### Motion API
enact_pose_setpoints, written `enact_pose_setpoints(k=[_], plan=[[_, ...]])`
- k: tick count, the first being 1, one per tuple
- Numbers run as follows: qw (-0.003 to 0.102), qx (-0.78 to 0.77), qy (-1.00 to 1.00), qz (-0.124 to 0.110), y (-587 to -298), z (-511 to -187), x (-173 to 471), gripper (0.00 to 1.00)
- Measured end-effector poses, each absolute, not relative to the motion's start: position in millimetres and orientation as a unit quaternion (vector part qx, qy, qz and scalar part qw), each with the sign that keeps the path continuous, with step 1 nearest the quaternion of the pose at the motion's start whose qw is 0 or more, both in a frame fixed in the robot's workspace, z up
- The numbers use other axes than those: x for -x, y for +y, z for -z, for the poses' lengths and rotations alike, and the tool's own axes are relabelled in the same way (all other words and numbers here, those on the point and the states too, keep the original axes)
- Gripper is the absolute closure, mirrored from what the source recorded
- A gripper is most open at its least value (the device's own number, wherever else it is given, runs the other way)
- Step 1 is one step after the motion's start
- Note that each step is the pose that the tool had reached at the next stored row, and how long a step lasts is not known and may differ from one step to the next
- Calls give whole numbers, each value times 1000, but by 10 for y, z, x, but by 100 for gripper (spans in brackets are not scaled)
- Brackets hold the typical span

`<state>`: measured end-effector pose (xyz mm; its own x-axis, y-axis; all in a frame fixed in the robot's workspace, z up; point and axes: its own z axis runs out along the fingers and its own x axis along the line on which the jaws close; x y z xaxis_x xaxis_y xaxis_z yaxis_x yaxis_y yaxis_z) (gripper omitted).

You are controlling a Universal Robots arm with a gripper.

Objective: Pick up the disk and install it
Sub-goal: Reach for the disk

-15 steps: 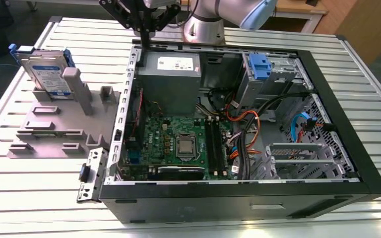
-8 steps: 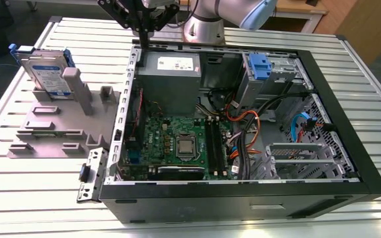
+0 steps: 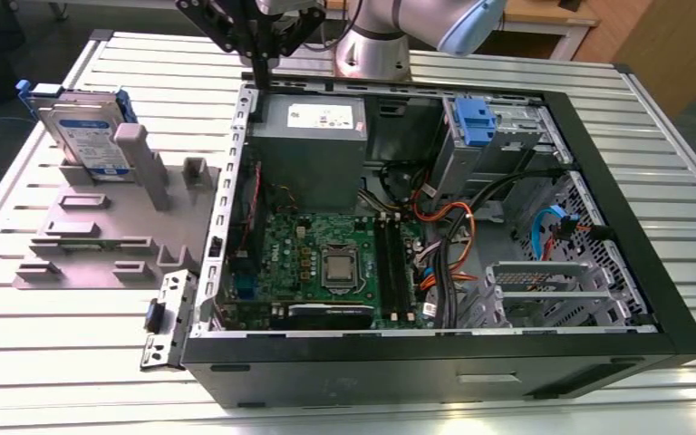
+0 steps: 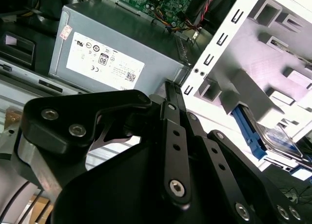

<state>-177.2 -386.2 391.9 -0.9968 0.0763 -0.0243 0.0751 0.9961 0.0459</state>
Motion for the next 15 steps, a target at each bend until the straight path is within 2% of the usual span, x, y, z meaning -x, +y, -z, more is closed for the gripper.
enact_pose_setpoints(k=[15], plan=[[13,-38,999,-23,-3862,-3918,1820,89]])
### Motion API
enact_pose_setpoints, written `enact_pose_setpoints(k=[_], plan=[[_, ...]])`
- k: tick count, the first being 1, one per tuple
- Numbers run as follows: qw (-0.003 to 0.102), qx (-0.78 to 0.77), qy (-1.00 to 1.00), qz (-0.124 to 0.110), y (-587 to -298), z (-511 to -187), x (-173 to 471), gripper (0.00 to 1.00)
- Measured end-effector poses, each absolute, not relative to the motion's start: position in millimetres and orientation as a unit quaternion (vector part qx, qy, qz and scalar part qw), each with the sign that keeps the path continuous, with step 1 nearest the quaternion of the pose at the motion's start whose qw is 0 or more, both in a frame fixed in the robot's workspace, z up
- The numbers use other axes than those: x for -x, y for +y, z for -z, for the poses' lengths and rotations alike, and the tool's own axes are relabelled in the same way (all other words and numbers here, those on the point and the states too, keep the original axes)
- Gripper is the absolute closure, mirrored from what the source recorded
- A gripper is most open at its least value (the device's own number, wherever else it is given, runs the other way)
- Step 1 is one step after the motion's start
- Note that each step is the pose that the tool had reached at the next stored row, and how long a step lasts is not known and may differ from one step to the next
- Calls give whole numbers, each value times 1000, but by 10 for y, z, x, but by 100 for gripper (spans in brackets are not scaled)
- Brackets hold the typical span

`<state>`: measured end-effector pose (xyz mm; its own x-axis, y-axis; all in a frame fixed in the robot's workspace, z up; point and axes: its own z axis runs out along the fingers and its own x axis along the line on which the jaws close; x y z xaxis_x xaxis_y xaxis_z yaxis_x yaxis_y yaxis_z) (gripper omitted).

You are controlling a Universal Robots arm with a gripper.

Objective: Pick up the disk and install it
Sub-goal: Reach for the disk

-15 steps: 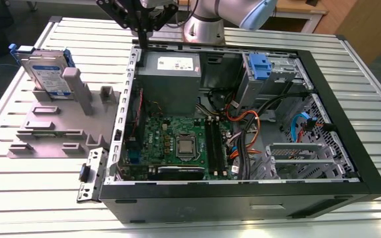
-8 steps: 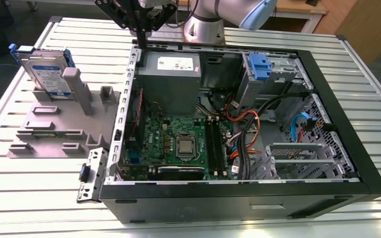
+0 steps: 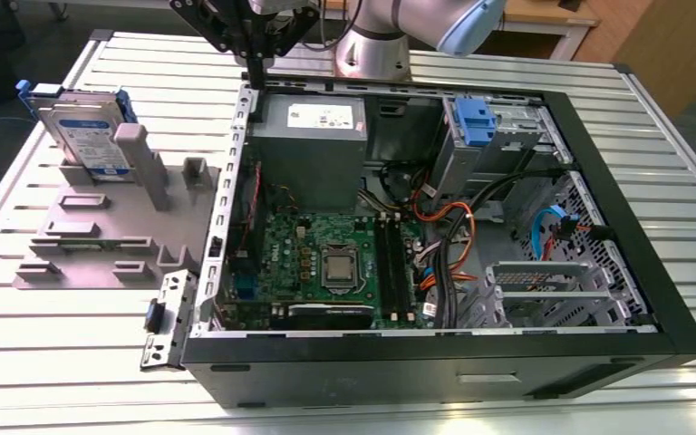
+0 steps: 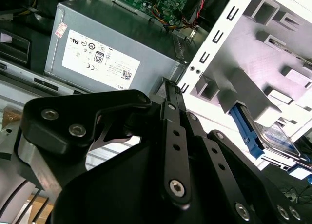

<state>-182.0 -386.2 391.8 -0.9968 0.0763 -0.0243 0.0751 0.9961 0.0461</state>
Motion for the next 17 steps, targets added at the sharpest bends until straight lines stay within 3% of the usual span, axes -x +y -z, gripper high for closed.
enact_pose_setpoints(k=[17], plan=[[13,-38,999,-23,-3862,-3916,1882,89]])
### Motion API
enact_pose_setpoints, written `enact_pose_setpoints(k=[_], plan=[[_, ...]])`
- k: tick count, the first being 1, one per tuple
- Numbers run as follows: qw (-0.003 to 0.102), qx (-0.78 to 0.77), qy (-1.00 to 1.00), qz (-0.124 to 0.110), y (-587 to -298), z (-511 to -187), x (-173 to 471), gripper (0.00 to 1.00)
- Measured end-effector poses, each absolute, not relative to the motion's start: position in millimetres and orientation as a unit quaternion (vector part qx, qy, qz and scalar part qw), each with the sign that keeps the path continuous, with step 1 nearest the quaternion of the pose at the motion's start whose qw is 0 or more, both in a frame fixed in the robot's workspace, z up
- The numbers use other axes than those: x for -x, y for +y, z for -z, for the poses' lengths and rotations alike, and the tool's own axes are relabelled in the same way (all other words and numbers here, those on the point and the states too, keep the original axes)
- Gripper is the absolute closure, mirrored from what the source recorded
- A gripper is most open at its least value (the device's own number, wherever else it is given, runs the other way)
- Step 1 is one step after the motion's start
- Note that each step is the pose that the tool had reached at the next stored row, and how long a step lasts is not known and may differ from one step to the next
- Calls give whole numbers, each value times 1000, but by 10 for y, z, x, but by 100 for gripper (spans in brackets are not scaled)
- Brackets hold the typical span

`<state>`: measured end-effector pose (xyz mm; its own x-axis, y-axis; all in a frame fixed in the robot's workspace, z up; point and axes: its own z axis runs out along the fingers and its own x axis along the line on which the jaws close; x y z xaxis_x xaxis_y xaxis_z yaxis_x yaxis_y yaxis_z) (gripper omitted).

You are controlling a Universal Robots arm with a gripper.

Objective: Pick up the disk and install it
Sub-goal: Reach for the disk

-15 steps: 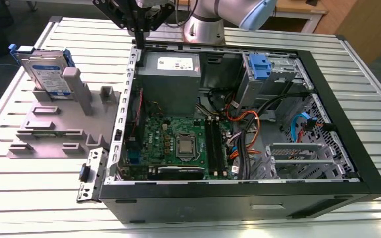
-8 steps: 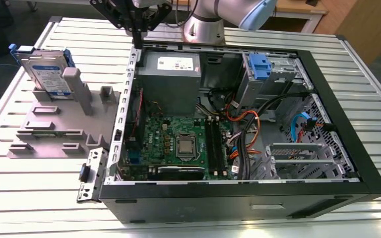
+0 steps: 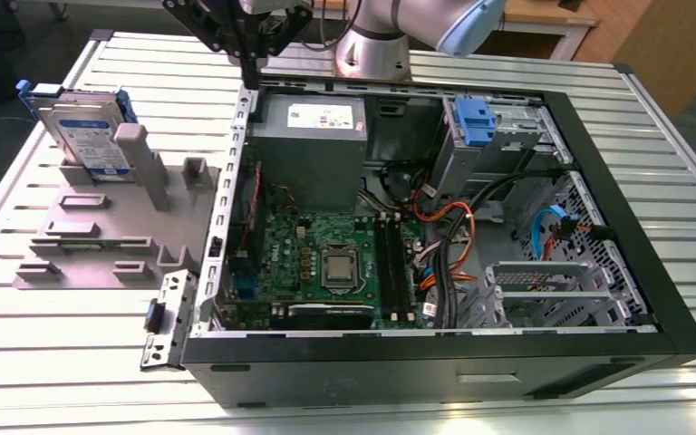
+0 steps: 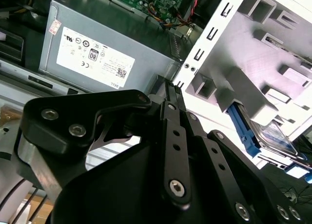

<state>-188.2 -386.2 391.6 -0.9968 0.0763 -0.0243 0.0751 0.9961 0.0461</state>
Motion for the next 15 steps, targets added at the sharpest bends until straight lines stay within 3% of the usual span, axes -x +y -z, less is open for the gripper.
enact_pose_setpoints(k=[15], plan=[[13,-38,999,-23,-3862,-3916,1924,89]])
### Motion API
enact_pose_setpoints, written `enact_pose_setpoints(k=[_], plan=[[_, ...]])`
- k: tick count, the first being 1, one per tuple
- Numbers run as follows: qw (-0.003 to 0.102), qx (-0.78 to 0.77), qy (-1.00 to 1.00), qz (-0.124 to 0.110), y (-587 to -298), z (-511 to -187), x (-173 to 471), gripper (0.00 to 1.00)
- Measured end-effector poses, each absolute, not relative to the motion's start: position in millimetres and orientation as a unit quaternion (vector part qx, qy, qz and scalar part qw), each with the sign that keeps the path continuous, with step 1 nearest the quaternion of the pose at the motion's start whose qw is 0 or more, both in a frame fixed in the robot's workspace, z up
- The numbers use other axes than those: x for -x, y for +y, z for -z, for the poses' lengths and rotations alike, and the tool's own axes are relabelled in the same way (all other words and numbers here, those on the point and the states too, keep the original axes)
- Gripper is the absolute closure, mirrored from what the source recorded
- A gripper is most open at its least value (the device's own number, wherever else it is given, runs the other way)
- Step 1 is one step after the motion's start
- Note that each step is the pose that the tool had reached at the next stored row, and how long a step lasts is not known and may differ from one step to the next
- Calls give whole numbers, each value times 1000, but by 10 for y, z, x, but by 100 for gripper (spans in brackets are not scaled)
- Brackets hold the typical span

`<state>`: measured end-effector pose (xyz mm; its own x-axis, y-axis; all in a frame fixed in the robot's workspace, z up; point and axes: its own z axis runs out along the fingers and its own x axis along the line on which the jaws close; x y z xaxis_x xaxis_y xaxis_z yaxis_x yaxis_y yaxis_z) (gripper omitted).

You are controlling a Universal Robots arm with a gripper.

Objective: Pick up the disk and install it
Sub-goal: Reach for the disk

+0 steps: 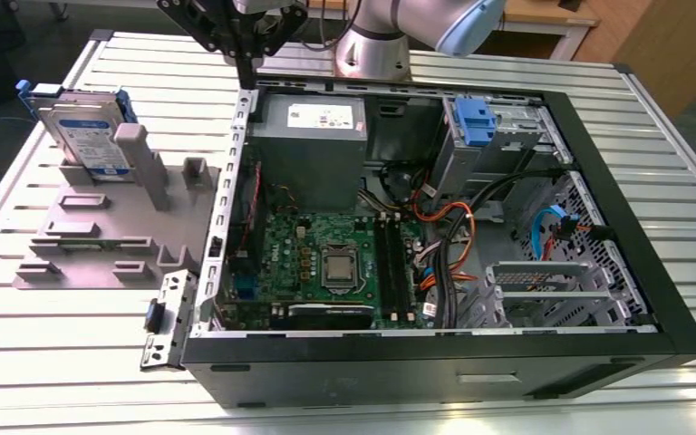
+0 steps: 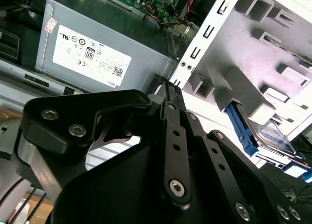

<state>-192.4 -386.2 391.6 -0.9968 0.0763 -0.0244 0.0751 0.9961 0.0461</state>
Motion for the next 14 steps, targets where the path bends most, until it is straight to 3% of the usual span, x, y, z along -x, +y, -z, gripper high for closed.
enact_pose_setpoints(k=[14], plan=[[13,-38,999,-23,-3862,-3915,1959,89]])
